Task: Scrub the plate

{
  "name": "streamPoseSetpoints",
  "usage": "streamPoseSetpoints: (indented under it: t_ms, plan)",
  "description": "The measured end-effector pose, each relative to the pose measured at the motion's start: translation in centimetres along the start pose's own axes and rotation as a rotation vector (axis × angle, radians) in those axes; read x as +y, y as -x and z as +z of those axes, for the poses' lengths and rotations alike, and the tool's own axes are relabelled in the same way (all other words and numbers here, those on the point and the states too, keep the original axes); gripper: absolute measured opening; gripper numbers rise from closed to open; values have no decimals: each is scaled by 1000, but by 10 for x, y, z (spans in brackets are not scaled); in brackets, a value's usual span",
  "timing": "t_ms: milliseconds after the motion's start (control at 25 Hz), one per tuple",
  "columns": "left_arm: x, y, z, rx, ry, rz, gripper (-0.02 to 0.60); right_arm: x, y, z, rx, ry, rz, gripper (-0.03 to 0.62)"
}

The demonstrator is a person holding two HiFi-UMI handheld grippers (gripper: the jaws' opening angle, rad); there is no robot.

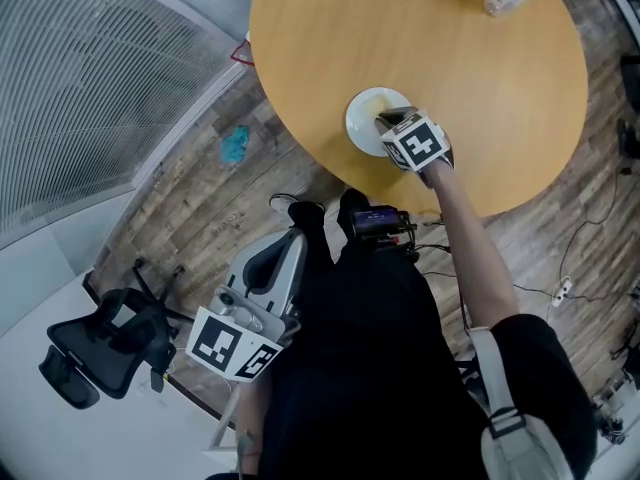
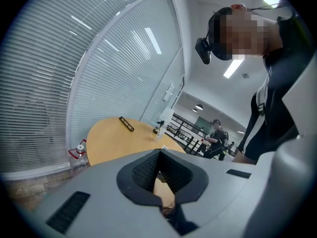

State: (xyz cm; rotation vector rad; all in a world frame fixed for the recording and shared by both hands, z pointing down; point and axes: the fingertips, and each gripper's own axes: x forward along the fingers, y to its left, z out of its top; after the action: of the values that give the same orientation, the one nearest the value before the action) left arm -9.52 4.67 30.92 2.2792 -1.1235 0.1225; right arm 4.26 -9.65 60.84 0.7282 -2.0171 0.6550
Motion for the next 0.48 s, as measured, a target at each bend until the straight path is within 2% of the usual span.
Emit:
streamPoseSetpoints:
  t_ms: [480]
  plan:
    - [-4,-3,-1,0,0,-4,11,41,-2,7,18,126,53,26]
